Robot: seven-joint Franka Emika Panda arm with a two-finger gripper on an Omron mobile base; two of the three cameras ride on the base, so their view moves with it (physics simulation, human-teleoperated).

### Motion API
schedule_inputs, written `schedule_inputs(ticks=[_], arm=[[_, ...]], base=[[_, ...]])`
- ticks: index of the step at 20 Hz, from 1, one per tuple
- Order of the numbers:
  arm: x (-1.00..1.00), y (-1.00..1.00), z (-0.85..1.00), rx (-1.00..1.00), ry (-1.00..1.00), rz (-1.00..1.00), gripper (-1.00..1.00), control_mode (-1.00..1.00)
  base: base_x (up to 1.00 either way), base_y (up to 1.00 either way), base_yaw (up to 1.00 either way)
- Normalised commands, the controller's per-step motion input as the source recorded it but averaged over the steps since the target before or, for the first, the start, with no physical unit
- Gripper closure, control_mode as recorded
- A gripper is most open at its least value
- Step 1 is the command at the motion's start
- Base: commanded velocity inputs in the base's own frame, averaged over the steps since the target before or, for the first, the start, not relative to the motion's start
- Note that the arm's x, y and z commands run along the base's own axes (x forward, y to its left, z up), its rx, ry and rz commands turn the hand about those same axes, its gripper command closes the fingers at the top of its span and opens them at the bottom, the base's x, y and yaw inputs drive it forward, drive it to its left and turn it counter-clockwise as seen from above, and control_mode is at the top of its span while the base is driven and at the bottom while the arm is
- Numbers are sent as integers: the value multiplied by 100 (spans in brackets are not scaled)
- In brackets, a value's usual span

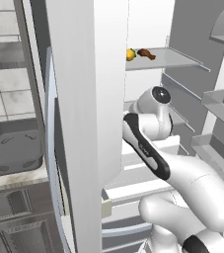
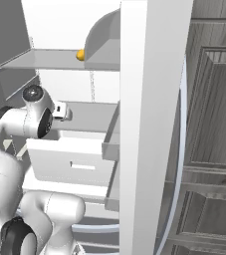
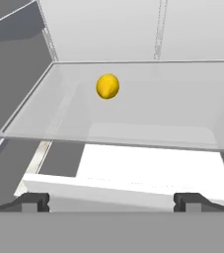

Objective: Place one lemon and one chicken drumstick in each tupperware on the nearby counter, to pack two identical lunches.

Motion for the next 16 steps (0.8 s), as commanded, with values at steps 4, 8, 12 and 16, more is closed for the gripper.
schedule_inputs(ticks=[4, 8, 12, 16], arm=[[30, 22, -1, 0, 0, 0, -100, -100], [34, 22, 0, 0, 0, 0, -100, -100], [36, 22, -3, 0, 0, 0, -100, -100], [41, 10, -5, 0, 3, 0, -100, -100]], base=[[0, 0, 0], [0, 0, 0], [0, 0, 0], [0, 0, 0]])
